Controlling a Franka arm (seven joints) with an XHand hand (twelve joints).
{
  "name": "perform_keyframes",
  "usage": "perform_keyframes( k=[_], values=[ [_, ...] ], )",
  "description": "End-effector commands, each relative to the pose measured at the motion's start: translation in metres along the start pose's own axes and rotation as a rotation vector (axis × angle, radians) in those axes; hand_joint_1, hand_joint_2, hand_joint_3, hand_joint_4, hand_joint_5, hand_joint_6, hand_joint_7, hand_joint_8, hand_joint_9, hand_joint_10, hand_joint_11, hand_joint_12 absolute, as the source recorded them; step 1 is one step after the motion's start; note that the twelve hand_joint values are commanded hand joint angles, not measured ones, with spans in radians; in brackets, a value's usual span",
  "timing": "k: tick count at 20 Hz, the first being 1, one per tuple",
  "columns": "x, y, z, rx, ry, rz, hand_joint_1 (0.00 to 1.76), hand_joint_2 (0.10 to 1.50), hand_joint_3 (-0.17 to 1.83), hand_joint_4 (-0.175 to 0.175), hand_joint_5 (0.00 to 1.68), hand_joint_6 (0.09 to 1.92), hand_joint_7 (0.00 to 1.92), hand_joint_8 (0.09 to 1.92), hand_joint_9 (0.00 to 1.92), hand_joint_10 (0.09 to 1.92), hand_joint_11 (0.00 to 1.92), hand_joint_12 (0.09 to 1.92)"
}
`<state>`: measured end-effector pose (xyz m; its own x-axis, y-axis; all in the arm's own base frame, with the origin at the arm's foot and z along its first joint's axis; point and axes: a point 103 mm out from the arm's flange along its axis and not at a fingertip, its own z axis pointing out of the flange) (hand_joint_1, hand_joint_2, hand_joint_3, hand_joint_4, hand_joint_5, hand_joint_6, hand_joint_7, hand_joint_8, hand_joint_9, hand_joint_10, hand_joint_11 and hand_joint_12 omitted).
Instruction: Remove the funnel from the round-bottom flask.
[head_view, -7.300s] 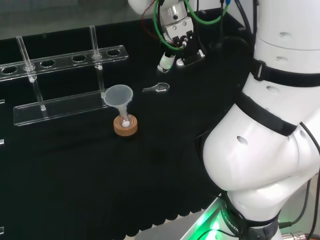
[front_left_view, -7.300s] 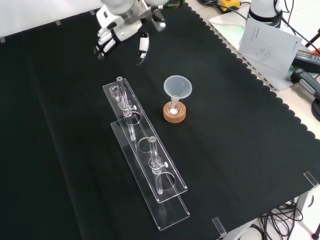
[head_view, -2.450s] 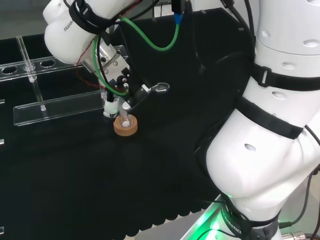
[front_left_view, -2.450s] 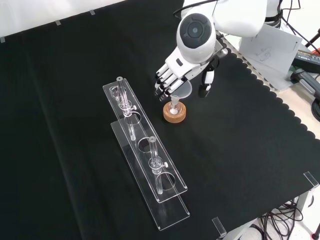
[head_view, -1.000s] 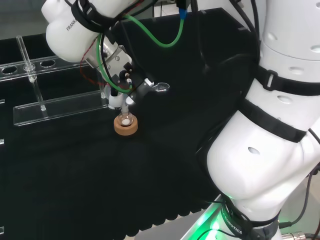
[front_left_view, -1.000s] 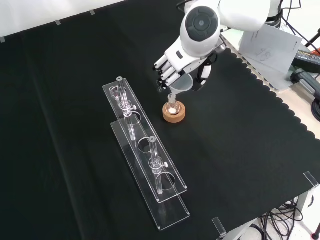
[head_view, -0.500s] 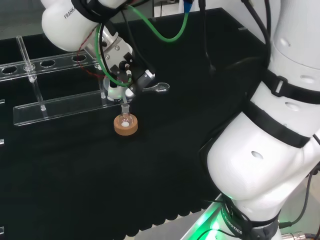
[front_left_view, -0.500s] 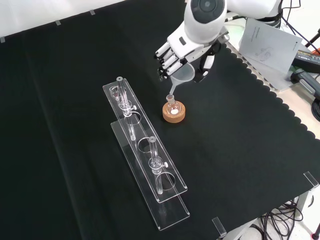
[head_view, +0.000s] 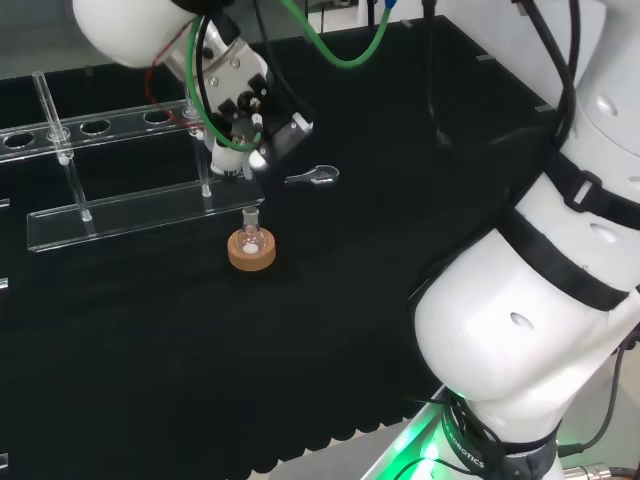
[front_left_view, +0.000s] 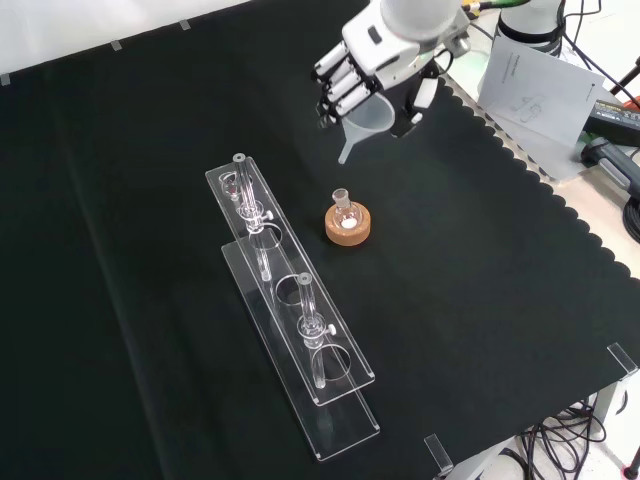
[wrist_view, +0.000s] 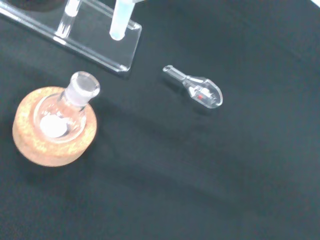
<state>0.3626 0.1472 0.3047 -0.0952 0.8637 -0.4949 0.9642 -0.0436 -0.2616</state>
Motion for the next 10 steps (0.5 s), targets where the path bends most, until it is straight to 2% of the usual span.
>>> perform_keyframes(
  k=[1, 10],
  values=[
    [-0.022, 0.000, -0.024, -0.015, 0.015, 0.024, 0.74, 0.78, 0.50, -0.032, 0.49, 0.09, 0.50, 0.69, 0.96, 0.55, 0.39, 1.35],
    [-0.045, 0.021, -0.042, -0.033, 0.061, 0.029, 0.74, 0.78, 0.51, -0.034, 0.49, 0.09, 0.51, 0.69, 0.97, 0.55, 0.46, 1.32]
  ],
)
